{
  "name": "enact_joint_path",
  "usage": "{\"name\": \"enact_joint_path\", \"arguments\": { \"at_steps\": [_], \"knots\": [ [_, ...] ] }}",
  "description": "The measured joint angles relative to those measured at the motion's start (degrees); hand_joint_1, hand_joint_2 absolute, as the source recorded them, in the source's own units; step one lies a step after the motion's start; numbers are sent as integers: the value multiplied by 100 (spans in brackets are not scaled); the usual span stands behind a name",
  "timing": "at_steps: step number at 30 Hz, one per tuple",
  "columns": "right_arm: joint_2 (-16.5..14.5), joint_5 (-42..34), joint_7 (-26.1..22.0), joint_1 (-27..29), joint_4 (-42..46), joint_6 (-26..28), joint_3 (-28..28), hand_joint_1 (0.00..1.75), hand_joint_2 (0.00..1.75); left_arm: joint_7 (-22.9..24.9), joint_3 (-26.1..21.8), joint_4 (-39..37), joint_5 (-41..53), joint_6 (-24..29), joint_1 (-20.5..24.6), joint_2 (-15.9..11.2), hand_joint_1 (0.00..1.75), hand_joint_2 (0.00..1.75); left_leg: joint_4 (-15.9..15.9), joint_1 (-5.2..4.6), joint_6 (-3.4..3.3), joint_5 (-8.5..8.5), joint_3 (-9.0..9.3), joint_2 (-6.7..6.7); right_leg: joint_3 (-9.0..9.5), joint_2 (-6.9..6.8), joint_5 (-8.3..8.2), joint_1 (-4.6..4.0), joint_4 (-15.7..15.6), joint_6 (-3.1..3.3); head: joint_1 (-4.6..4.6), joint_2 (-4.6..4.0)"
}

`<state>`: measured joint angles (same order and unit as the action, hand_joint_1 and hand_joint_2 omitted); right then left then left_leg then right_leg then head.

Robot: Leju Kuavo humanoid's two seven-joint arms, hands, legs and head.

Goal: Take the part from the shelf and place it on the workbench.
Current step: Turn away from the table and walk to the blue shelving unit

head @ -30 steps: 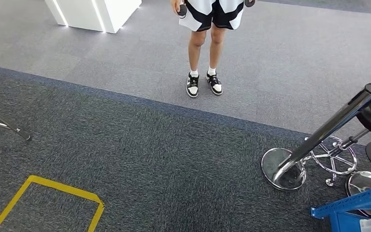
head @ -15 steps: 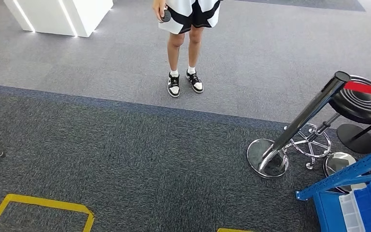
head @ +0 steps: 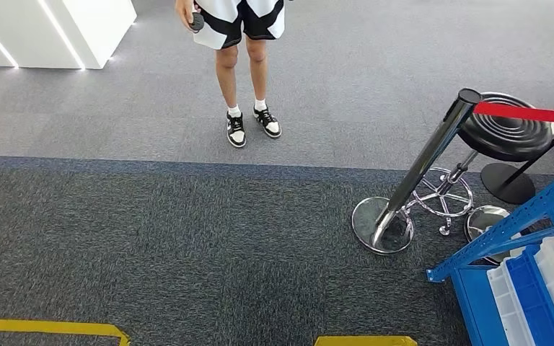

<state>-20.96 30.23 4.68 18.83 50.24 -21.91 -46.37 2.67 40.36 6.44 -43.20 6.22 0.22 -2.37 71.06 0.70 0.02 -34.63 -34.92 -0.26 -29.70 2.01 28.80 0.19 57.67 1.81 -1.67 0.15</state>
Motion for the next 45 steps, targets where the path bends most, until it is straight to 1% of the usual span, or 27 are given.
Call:
{"name": "enact_joint_path", "arguments": {
  "at_steps": [2, 4, 6, 8, 10, 12, 13, 14, 15, 17, 19, 22, 23, 25, 27, 28, 29, 30, 32, 34, 35, 37, 39, 41, 43, 44, 45],
  "knots": [
    [-3, -16, 112, 152, 217, 107, 242, 0, 0, -205, -180, 10, -269, 23, -32, 13, 0, 0, -796, -5, -43, 432, 330, 150, 25, 102, 30, -4, 22, -28, 0, 0],
    [-5, -62, 220, 305, 437, 218, 561, 0, 0, -385, -393, 12, -537, -4, -59, 13, 0, 0, -1263, -19, -74, 579, 521, 276, 11, 183, 50, -4, 46, -78, 2, 0],
    [26, 65, 123, 359, 545, 239, 800, 0, 0, -380, -599, 12, -708, -75, -57, -24, 0, 0, -1330, -27, -108, 568, 540, 229, -13, 267, 36, 2, 42, -140, 3, 0],
    [138, 315, -172, 282, 471, 201, 863, 0, 0, -243, -734, 12, -776, -160, -58, -83, 0, 0, -1410, -7, -187, 613, 579, 111, -55, 187, 102, 2, 130, -196, 6, 0],
    [299, 576, -483, 121, 281, 188, 857, 0, 0, -106, -789, 11, -776, -223, -78, -141, 0, 0, -1476, 3, -256, 653, 606, -17, -271, -29, 395, 9, 585, -240, 10, 0],
    [488, 800, -663, -84, -9, 252, 792, 0, 0, 12, -804, 10, -728, -258, -102, -210, 0, 0, -1481, -8, -273, 656, 576, -132, -639, -132, 731, 37, 1314, -284, 12, 0],
    [584, 879, -700, -179, -162, 299, 726, 0, 0, 64, -799, 10, -680, -277, -106, -242, 0, 0, -1479, -11, -271, 650, 566, -184, -756, -149, 781, 57, 1547, -306, 13, 0],
    [669, 940, -717, -259, -301, 338, 638, 0, 0, 103, -786, 10, -624, -298, -108, -277, 0, 0, -1473, -10, -267, 642, 559, -228, -777, -164, 725, 79, 1587, -325, 13, 0],
    [735, 983, -722, -314, -404, 359, 534, 0, 0, 129, -764, 10, -568, -318, -107, -305, 0, 0, -1463, -7, -256, 629, 563, -259, -669, -190, 563, 102, 1374, -341, 13, 0],
    [811, 1055, -716, -391, -528, 354, 334, 0, 0, 150, -714, 9, -494, -346, -108, -355, 0, 0, -1418, -10, -204, 586, 580, -305, -282, -337, 205, 130, 616, -356, 13, 0],
    [835, 1113, -693, -448, -587, 310, 169, 0, 0, 148, -666, 8, -457, -355, -109, -402, 0, 0, -1368, -32, -129, 539, 599, -339, -64, -438, 67, 121, 153, -318, 11, 0],
    [740, 1340, -537, -488, -497, 39, -157, 0, 0, -3, -547, 7, -332, -356, -93, -437, 0, 131, -1352, -19, -29, 506, 650, -380, -67, -357, 63, 94, 104, -202, 5, 0],
    [664, 1469, -476, -498, -408, -89, -325, 0, 0, -112, -497, 6, -274, -361, -96, -439, 0, 175, -1282, -1, -1, 441, 634, -334, -61, -324, 49, 93, 89, -156, 6, 0],
    [506, 1699, -403, -529, -226, -279, -686, 0, 0, -349, -392, 5, -178, -380, -127, -444, 0, 175, -819, 21, 36, 137, 429, -164, -57, -257, 24, 90, 63, -84, 4, 0],
    [388, 1801, -385, -560, -106, -355, -997, 0, 0, -505, -296, 5, -127, -405, -167, -461, 0, 175, -24, 20, 36, -217, 41, -45, -69, -173, 22, 55, 64, -51, 3, 0],
    [344, 1821, -380, -568, -62, -372, -1124, 0, 0, -542, -251, 4, -115, -413, -182, -470, 0, 175, 266, 15, 21, -280, -113, -27, -66, -124, 25, 32, 67, -40, 4, 0],
    [307, 1831, -378, -573, -25, -381, -1229, 0, 0, -560, -217, 4, -109, -418, -195, -480, 0, 175, 355, 4, -8, -222, -180, -19, -57, -71, 30, 10, 71, -29, 4, 0],
    [279, 1839, -376, -577, 6, -383, -1312, 0, 0, -568, -191, 3, -105, -421, -207, -486, 0, 175, 202, -14, -51, -48, -136, -4, -42, -14, 37, -8, 74, -19, 4, 0],
    [222, 1847, -372, -589, 51, -384, -1427, 0, 0, -572, -162, -4, -103, -426, -232, -508, 0, 175, -575, -70, -160, 413, 173, 122, -17, 94, 48, -27, 78, -7, 6, 0],
    [174, 1848, -369, -616, 84, -387, -1503, 0, 0, -601, -137, -19, -84, -432, -245, -539, 0, 175, -1179, -111, -230, 633, 413, 262, -29, 187, 50, -32, 88, -20, 7, 0],
    [157, 1849, -369, -630, 94, -390, -1547, 0, 0, -633, -112, -24, -60, -435, -241, -555, 0, 175, -1279, -124, -244, 635, 453, 292, -47, 226, 45, -25, 86, -38, 5, 0],
    [131, 1850, -369, -660, 107, -438, -1663, 0, 0, -727, -38, -27, 24, -454, -217, -575, 0, 175, -1359, -115, -252, 663, 484, 224, -60, 276, 34, -19, 76, -90, 3, 0],
    [118, 1848, -394, -686, 132, -590, -1813, 0, 0, -825, 65, -30, 142, -496, -211, -580, 0, 175, -1480, -84, -276, 722, 534, 131, -104, 144, 145, -28, 200, -146, 8, 0],
    [118, 1835, -434, -724, 165, -805, -1971, 0, 0, -908, 181, -44, 253, -531, -232, -556, 0, 175, -1542, -69, -298, 753, 557, 19, -348, -65, 476, -17, 725, -203, 11, 0],
    [118, 1826, -467, -775, 186, -1035, -2141, 0, 0, -976, 306, -80, 350, -531, -250, -481, 0, 175, -1541, -66, -305, 747, 541, -100, -675, -135, 758, 19, 1382, -263, 11, 0],
    [118, 1845, -482, -802, 189, -1138, -2239, 0, 0, -1006, 372, -103, 397, -519, -250, -427, 0, 175, -1537, -62, -301, 739, 536, -157, -746, -148, 755, 42, 1521, -292, 11, 0],
    [118, 1889, -499, -827, 188, -1212, -2342, 0, 0, -1028, 434, -126, 436, -502, -241, -372, 0, 175, -1526, -54, -290, 726, 532, -208, -702, -170, 635, 66, 1428, -320, 11, 0]
  ]
}}
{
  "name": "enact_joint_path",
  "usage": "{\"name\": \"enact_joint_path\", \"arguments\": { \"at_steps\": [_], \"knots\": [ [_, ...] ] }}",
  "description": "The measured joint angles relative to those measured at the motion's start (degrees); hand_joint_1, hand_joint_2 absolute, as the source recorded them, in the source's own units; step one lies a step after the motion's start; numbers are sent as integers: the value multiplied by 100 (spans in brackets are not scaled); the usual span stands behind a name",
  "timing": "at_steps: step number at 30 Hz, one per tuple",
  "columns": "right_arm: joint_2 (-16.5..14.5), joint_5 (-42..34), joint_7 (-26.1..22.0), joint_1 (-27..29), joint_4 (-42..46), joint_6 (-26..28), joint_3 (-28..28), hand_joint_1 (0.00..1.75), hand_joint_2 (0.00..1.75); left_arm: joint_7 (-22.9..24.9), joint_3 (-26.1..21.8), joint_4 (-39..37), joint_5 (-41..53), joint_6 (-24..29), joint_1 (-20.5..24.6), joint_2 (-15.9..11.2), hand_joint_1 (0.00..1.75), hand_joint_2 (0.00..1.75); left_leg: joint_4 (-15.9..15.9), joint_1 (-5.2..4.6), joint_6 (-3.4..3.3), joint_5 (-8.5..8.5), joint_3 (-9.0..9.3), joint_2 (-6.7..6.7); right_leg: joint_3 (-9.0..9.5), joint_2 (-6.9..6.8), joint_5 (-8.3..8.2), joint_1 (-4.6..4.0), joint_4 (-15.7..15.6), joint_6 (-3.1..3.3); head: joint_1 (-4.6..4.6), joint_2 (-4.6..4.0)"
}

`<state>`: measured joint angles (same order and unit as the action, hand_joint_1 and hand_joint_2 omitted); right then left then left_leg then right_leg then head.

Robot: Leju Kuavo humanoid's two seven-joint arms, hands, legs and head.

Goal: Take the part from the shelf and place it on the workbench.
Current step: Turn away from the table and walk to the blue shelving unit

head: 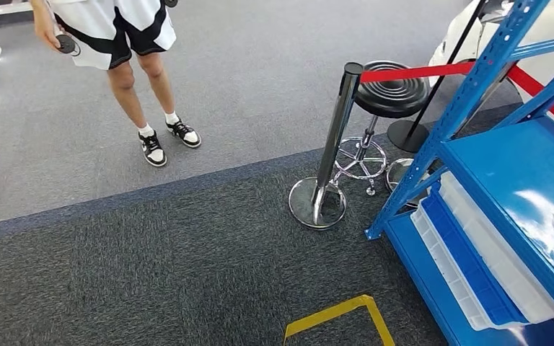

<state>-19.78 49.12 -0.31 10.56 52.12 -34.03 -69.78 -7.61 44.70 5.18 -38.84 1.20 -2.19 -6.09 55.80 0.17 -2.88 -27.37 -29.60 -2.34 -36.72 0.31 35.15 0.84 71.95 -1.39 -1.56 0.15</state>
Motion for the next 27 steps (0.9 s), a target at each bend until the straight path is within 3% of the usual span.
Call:
{"name": "enact_joint_path", "arguments": {
  "at_steps": [3, 5, 8, 9, 11, 13, 14, 18, 19, 23, 25, 27],
  "knots": [
    [-12, 268, -31, -74, -35, -25, -215, 0, 0, 51, 120, -46, -21, 48, 40, 114, 0, 175, 89, 20, 87, -73, 12, -115, 518, -184, -515, 42, -1055, -31, 1, 0],
    [-31, 482, -32, -126, -80, 4, -277, 0, 0, 217, 131, -60, -160, 80, 71, 146, 0, 175, 133, 11, 168, -112, 25, -166, 652, -224, -597, 15, -1359, 37, -1, 0],
    [-46, 824, -96, -168, -122, -84, -369, 0, 0, 499, 116, -63, -375, 174, 145, 186, 0, 175, 169, 35, 260, -150, 58, -183, 640, -121, -643, -1, -1373, 162, -1, 0],
    [-50, 963, -167, -177, -127, -154, -397, 0, 0, 576, 106, -63, -433, 214, 160, 192, 0, 175, 285, 50, 285, -245, 17, -108, 638, -93, -663, 5, -1390, 201, -3, 0],
    [-56, 1236, -374, -211, -140, -300, -451, 0, 0, 675, 90, -63, -540, 287, 165, 197, 0, 175, 867, 68, 323, -615, -248, 91, 617, -34, -698, 5, -1408, 260, -5, 0],
    [-60, 1395, -524, -250, -155, -383, -494, 0, 0, 703, 82, -63, -613, 326, 164, 200, 0, 175, 1497, 68, 335, -935, -543, 174, 588, 23, -711, -11, -1405, 283, -4, 0],
    [-61, 1422, -552, -260, -160, -397, -505, 0, 0, 704, 79, -63, -630, 335, 163, 200, 0, 175, 1652, 68, 336, -998, -617, 179, 581, 37, -714, -16, -1404, 287, -4, 0],
    [-63, 1465, -590, -272, -170, -413, -522, 0, 0, 696, 70, -63, -660, 345, 163, 202, 0, 175, 1823, 68, 333, -1038, -699, 181, 575, 65, -715, -23, -1400, 289, -4, 0],
    [-65, 1492, -610, -279, -177, -421, -534, 0, 0, 683, 63, -63, -675, 354, 163, 204, 0, 175, 1892, 67, 328, -1031, -732, 182, 573, 87, -716, -28, -1396, 290, -4, 0],
    [-95, 1770, -912, -361, -287, -497, -738, 0, 0, 231, 52, -73, -654, 431, 131, 206, 0, 175, 242, 23, 140, -129, -17, 541, 550, 431, -720, -60, -1347, 236, -3, 0],
    [-103, 1813, -937, -379, -321, -514, -818, 0, 0, 123, 70, -74, -604, 422, 146, 202, 0, 175, 175, 11, 114, -128, 8, 486, 533, 514, -738, -49, -1360, 160, -3, 0],
    [-109, 1844, -936, -390, -345, -511, -906, 0, 0, 65, 90, -74, -579, 413, 154, 201, 0, 175, 90, 28, 53, -72, 49, 369, 488, 390, -648, -48, -1255, 100, 0, 0]
  ]
}}
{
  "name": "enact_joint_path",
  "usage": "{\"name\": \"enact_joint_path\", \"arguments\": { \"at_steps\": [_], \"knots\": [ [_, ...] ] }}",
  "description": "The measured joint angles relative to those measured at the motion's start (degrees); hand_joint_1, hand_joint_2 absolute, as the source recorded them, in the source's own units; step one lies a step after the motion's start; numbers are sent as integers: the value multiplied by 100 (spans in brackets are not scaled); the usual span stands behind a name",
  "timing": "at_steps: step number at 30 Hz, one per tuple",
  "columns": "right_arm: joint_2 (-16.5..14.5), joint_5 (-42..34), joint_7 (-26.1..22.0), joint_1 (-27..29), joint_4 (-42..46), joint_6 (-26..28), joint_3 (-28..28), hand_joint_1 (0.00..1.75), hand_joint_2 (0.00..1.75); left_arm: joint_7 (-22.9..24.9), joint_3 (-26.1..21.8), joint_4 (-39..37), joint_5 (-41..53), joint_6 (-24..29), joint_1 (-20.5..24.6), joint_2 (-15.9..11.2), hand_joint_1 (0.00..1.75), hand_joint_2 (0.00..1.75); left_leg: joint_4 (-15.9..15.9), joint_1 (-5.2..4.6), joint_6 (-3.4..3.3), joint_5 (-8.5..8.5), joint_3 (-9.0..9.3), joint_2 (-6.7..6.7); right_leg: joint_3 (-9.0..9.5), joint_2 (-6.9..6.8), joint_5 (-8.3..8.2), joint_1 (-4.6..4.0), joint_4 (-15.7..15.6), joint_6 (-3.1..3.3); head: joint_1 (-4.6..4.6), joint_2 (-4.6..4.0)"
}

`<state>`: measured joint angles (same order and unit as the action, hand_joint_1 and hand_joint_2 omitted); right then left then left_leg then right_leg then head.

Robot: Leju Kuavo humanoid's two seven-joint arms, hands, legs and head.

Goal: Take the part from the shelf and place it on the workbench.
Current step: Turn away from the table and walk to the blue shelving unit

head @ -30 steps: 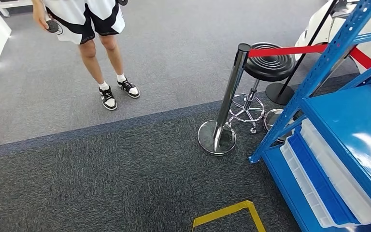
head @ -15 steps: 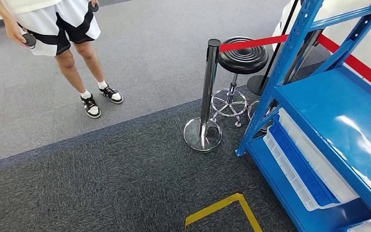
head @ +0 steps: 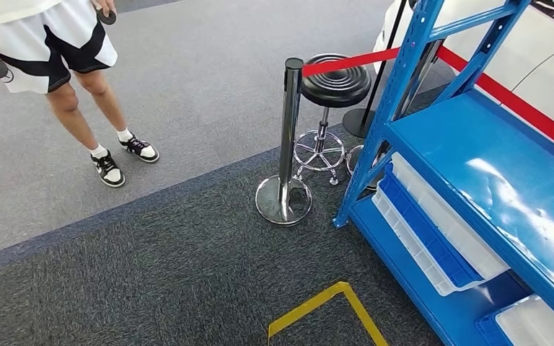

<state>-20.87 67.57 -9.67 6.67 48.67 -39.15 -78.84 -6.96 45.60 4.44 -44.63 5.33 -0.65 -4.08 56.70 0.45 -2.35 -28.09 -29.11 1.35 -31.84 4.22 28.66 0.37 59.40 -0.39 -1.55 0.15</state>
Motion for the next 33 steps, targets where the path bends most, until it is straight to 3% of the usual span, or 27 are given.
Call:
{"name": "enact_joint_path", "arguments": {
  "at_steps": [2, 4, 5, 6, 8, 10, 12, 14, 16, 18, 20, 21, 22, 24, 25, 27, 29, 31, 33],
  "knots": [
    [0, 10, 1, -19, -11, 2, -46, 0, 0, -17, 10, 0, 10, -7, -16, 1, 0, 175, -57, 11, -50, 43, 13, -133, -225, -253, 329, -2, 489, -38, 3, 0],
    [0, 16, 5, -41, -24, 6, -59, 0, 0, -21, 14, 0, 21, -13, -36, 1, 0, 175, -54, -1, -66, 43, -18, -265, -569, -355, 680, 10, 1210, -79, 4, 0],
    [0, 31, 21, -47, -33, 15, -65, 0, 0, -25, 20, 0, 34, -14, -39, 1, 0, 175, -48, -5, -67, 36, -31, -332, -666, -369, 730, 21, 1425, -97, 4, 0],
    [1, 56, 44, -48, -41, 28, -70, 0, 0, -27, 31, 0, 54, -16, -40, 0, 0, 175, -38, -6, -64, 26, -41, -392, -656, -384, 670, 31, 1432, -111, 4, 0],
    [2, 133, 100, -52, -56, 68, -80, 0, 0, -17, 78, 0, 115, -15, -34, -1, 0, 175, -6, -6, -44, -6, -37, -486, -296, -479, 310, 44, 794, -112, 4, 0],
    [5, 224, 133, -78, -69, 99, -87, 0, 0, 14, 153, 0, 196, 8, -31, -1, 0, 175, 34, -23, 8, -49, -15, -562, 78, -627, 57, 21, 92, -63, 3, 0],
    [8, 315, 175, -111, -86, 125, -97, 0, 0, 51, 228, 0, 246, 51, -21, -1, 0, 175, 51, -35, 75, -75, 18, -631, 157, -651, 21, -14, -103, 3, 2, 0],
    [8, 408, 226, -125, -100, 158, -108, 0, 0, 106, 277, 0, 231, 99, 5, -1, 0, 175, 54, -28, 137, -91, 56, -671, 154, -565, -18, -3, -141, 72, 3, 0],
    [8, 496, 244, -139, -106, 184, -114, 0, 0, 171, 296, 0, 205, 144, 11, 3, 0, 175, 274, -9, 188, -272, -17, -504, 165, -486, -75, 34, -203, 151, 0, 0],
    [9, 543, 245, -160, -114, 195, -116, 0, 0, 207, 302, 0, 196, 171, -4, 6, 0, 175, 940, 20, 229, -660, -321, -259, 149, -401, -107, 43, -228, 196, -5, 0],
    [9, 556, 241, -169, -128, 191, -116, 0, 0, 219, 308, 0, 195, 185, -12, 5, 0, 175, 1607, 33, 263, -898, -641, -182, 128, -304, -112, 37, -217, 203, -6, 0],
    [9, 569, 221, -170, -135, 178, -117, 0, 0, 226, 313, 0, 195, 192, -16, 3, 0, 175, 1685, 36, 270, -851, -687, -176, 128, -249, -111, 37, -207, 201, -8, 0],
    [9, 599, 183, -170, -139, 151, -117, 0, 0, 234, 320, 0, 198, 198, -19, 3, 0, 175, 1526, 41, 270, -688, -622, -168, 132, -189, -107, 38, -196, 195, -8, 0],
    [9, 706, 56, -174, -143, 66, -118, 0, 0, 237, 348, -1, 224, 210, -38, 0, 0, 175, 756, 61, 250, -255, -280, -38, 137, -66, -90, 41, -167, 165, -6, 0],
    [9, 756, 1, -182, -144, 29, -118, 0, 0, 219, 367, -2, 233, 214, -49, -1, 0, 175, 408, 66, 235, -123, -135, 54, 127, -11, -80, 36, -142, 137, -5, 0],
    [9, 818, -57, -197, -144, -3, -118, 0, 0, 160, 397, -4, 224, 222, -48, -4, 0, 175, 127, 54, 200, -81, -27, 172, 83, 74, -81, 33, -116, 65, -4, 0],
    [9, 866, -109, -202, -146, -10, -119, 0, 0, 114, 413, -4, 202, 238, -21, -10, 0, 175, 97, 45, 142, -58, -21, 90, 56, 137, -93, 41, -114, -11, -4, 0],
    [10, 938, -206, -206, -147, -32, -120, 0, 0, 92, 434, -4, 203, 257, -13, -16, 0, 175, 50, 57, 53, -19, -11, -32, -29, -25, 44, 42, 68, -65, 0, 0],
    [13, 1007, -284, -230, -148, -46, -120, 0, 0, 80, 448, -5, 186, 265, -27, -16, 0, 175, 28, 52, -8, -5, -24, -171, -317, -283, 408, 40, 673, -102, 2, 0]
  ]
}}
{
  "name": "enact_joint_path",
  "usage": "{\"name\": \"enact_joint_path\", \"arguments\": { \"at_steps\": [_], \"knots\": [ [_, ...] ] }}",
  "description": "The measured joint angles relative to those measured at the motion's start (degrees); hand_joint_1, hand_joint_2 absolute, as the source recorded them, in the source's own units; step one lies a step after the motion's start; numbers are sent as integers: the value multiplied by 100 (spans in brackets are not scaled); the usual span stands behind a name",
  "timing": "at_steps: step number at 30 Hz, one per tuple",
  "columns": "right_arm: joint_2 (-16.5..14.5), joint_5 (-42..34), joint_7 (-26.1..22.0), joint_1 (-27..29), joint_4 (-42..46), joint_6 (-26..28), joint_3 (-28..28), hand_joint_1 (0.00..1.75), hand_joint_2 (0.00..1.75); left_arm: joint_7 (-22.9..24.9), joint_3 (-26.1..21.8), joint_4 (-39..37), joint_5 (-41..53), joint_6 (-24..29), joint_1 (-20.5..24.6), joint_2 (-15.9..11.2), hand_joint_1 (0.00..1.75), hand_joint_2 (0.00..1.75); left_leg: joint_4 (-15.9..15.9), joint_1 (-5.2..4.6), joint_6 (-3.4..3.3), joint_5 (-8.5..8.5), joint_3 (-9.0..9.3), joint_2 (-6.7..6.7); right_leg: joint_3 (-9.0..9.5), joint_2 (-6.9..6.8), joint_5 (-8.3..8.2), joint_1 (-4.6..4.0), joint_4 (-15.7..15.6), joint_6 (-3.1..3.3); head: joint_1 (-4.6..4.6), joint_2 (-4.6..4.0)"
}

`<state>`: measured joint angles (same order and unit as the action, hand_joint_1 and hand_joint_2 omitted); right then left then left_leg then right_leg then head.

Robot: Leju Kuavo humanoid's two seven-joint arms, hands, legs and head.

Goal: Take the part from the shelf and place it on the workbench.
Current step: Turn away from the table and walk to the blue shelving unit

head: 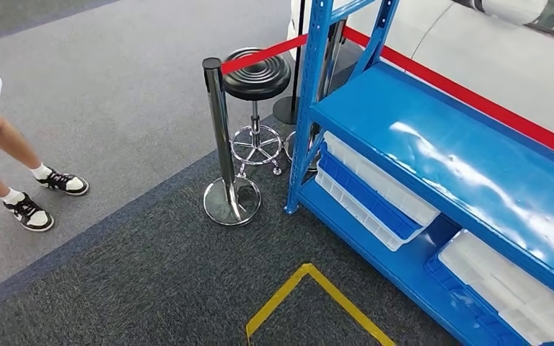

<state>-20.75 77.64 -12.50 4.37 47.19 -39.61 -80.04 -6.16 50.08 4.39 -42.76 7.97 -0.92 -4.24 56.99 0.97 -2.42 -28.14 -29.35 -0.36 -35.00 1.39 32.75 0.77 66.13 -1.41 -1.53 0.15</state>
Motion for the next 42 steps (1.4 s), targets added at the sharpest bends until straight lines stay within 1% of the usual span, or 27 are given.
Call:
{"name": "enact_joint_path", "arguments": {
  "at_steps": [2, 3, 4, 7, 9, 11, 12, 14, 16, 17, 18, 19, 20, 22, 24, 26, 28, 29, 31, 32, 33, 34, 35, 37, 38, 40, 42],
  "knots": [
    [3, 29, 0, -20, -2, 34, -1, 0, 0, 5, 2, -1, -42, 1, -10, 0, 0, 175, 4, -20, -19, -8, -24, -140, -337, -85, 287, 3, 700, -29, -1, 0],
    [4, 40, 16, -21, -2, 56, -1, 0, 0, 24, 2, -2, -60, 1, -9, 0, 0, 175, 6, -28, -22, -15, -29, -205, -392, -100, 282, 4, 829, -35, -2, 0],
    [5, 56, 32, -18, -3, 73, -2, 0, 0, 48, 5, -2, -66, 2, -4, 0, 0, 175, 8, -34, -21, -24, -27, -261, -326, -120, 164, 3, 716, -31, -1, 0],
    [13, 102, 44, -20, -3, 80, -2, 0, 0, 111, 29, -2, -56, 2, 16, 1, 0, 175, 23, -54, 19, -71, 24, -393, 280, -312, -343, -30, -424, 49, -1, 0],
    [20, 122, 42, -29, -3, 79, -3, 0, 0, 125, 46, -2, -56, -1, 34, 2, 0, 175, 33, -70, 76, -98, 61, -457, 454, -381, -427, -70, -783, 116, -4, 0],
    [23, 133, 45, -27, -3, 87, -4, 0, 0, 129, 51, -2, -80, -2, 67, 2, 0, 175, 24, -77, 135, -105, 103, -518, 443, -297, -448, -73, -804, 168, -5, 0],
    [23, 121, 58, -23, -3, 100, -4, 0, 0, 131, 52, -2, -96, -2, 77, 1, 0, 175, 48, -72, 164, -136, 113, -487, 453, -256, -471, -55, -835, 199, -5, -1],
    [23, 55, 102, -24, -3, 138, -4, 0, 0, 134, 52, -2, -120, -8, 74, 2, 0, 175, 347, -53, 215, -363, -5, -277, 471, -176, -524, -10, -902, 265, -15, -1],
    [23, -20, 110, -28, -5, 145, -4, 0, 0, 155, 63, -2, -112, -24, 49, 1, 0, 175, 1084, -24, 253, -746, -356, -57, 458, -95, -543, -4, -911, 292, -24, 0],
    [22, -49, 91, -29, -7, 134, -4, 0, 0, 166, 76, -2, -98, -33, 40, -1, 0, 175, 1426, -18, 270, -859, -528, -24, 451, -46, -545, -4, -906, 295, -24, 0],
    [22, -85, 70, -28, -9, 125, -4, 0, 0, 177, 95, -2, -83, -41, 33, -3, 0, 175, 1628, -13, 283, -870, -641, -11, 450, 12, -544, -3, -900, 294, -24, 0],
    [22, -120, 54, -28, -11, 122, -4, 0, 0, 179, 111, -2, -71, -46, 25, -4, 0, 175, 1578, -6, 290, -746, -637, -5, 453, 74, -541, 0, -890, 289, -24, 0],
    [22, -157, 46, -29, -15, 127, -4, 0, 0, 178, 125, -3, -61, -49, 16, -4, 0, 175, 1309, 5, 291, -526, -531, 19, 461, 140, -533, 4, -877, 277, -24, 0],
    [22, -209, 46, -30, -25, 147, -4, 0, 0, 163, 143, -7, -31, -56, -13, -3, 0, 175, 525, 29, 281, -129, -211, 186, 457, 260, -503, 2, -828, 230, -24, -1],
    [22, -249, 64, -33, -36, 169, -4, 0, 0, 135, 178, -12, 15, -74, -25, -2, 0, 175, 136, 28, 258, -30, -55, 324, 414, 348, -486, -5, -785, 162, -20, -1],
    [22, -296, 103, -25, -45, 189, -4, 0, 0, 117, 229, -16, 54, -91, -8, -2, 0, 175, 114, 16, 205, -36, -46, 279, 380, 429, -500, -2, -783, 87, -17, 0],
    [22, -318, 129, -16, -54, 206, -4, 0, 0, 114, 267, -20, 68, -97, 0, 1, 0, 175, 64, 28, 111, 5, -37, 162, 328, 314, -410, 3, -673, 36, -14, 0],
    [22, -323, 136, -19, -57, 214, -4, 0, 0, 113, 277, -22, 69, -98, -6, 2, 0, 175, 39, 37, 68, 23, -40, 94, 229, 188, -267, 2, -461, 18, -10, 0],
    [22, -365, 179, -31, -65, 247, -4, 0, 0, 102, 289, -26, 71, -102, -31, 3, 0, 175, 32, 19, 23, 29, -63, -44, -118, -42, 124, 2, 259, -11, -7, 0],
    [22, -406, 225, -32, -72, 275, -4, 0, 0, 90, 296, -27, 73, -107, -42, 3, 0, 175, 36, 6, 18, 26, -77, -113, -291, -81, 269, 3, 618, -25, -7, 0],
    [22, -457, 287, -28, -79, 311, -4, 0, 0, 71, 307, -28, 81, -116, -47, 3, 0, 175, 41, -4, 14, 21, -88, -176, -384, -96, 308, 4, 819, -31, -8, 0],
    [22, -512, 353, -19, -86, 350, -4, 0, 0, 45, 323, -29, 96, -126, -49, 3, 0, 175, 46, -13, 14, 13, -93, -233, -366, -108, 234, 3, 802, -29, -7, 0],
    [22, -561, 409, -11, -92, 381, -4, 0, 0, 20, 343, -30, 113, -137, -48, 3, 0, 175, 52, -20, 16, 3, -91, -281, -233, -133, 72, 1, 561, -15, -7, 0],
    [24, -626, 468, -5, -98, 415, -4, 0, 0, -31, 392, -30, 156, -156, -46, 6, 0, 175, 62, -40, 38, -24, -62, -369, 202, -268, -282, -25, -248, 51, -10, 0],
    [25, -641, 470, -9, -99, 412, -4, 0, 0, -52, 414, -32, 172, -166, -44, 8, 0, 175, 65, -50, 61, -36, -44, -401, 360, -329, -383, -45, -560, 93, -8, 0],
    [28, -656, 461, -16, -104, 395, -5, 0, 0, -82, 446, -43, 195, -181, -30, 12, 0, 175, 63, -61, 119, -46, 0, -462, 442, -361, -424, -84, -766, 157, -6, 0],
    [28, -662, 460, -11, -108, 378, -6, 0, 0, -89, 468, -60, 193, -186, -3, 13, 0, 175, 69, -58, 183, -57, 35, -478, 439, -282, -470, -69, -809, 205, -1, 0]
  ]
}}
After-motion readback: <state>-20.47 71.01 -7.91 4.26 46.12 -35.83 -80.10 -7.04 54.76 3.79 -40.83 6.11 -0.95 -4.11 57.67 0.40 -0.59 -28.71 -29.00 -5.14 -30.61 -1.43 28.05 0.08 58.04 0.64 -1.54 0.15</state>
